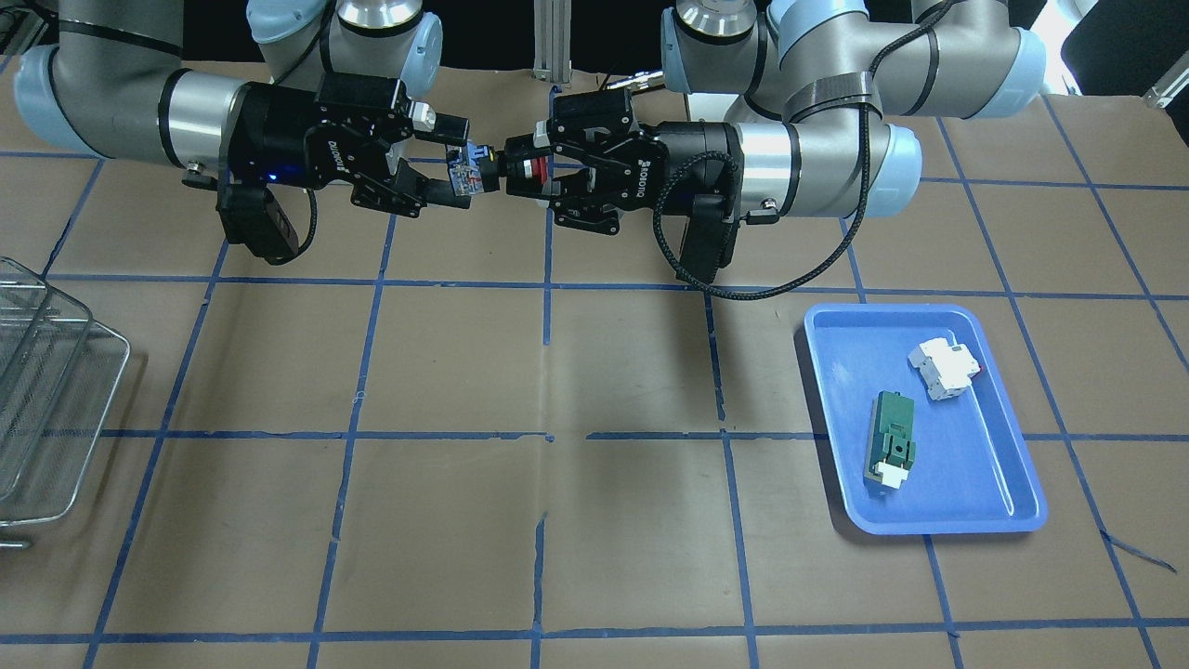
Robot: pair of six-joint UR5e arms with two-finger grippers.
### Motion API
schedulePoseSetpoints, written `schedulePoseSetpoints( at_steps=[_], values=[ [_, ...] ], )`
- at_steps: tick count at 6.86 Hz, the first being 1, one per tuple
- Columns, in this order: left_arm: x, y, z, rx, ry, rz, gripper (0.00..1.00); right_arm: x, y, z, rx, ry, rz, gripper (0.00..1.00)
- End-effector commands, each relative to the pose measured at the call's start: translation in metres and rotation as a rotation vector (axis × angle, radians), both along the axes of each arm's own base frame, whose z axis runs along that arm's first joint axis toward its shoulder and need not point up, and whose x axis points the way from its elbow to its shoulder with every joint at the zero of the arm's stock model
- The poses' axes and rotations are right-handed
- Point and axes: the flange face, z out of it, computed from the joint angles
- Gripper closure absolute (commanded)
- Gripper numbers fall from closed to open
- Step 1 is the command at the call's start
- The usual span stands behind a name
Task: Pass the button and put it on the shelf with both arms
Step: 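Hold the red button out while the right gripper swings over toward it, then close the right gripper on the button's far end beside the left gripper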
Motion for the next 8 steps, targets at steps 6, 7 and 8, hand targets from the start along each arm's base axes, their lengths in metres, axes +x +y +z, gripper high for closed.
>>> schedulePoseSetpoints(
  at_steps=[6,7,8],
  values=[
    [0.0000,-0.0009,0.0008,0.029,0.001,0.001,0.13,-0.0010,0.0000,0.0054,0.007,0.002,-0.002,0.81],
    [0.0000,-0.0010,0.0009,0.052,0.003,0.001,0.00,-0.0010,-0.0001,0.0055,0.006,0.002,-0.002,0.81],
    [0.0000,-0.0013,0.0002,0.054,0.003,0.001,0.00,-0.0018,-0.0007,0.0063,0.004,0.001,-0.005,0.80]
  ],
)
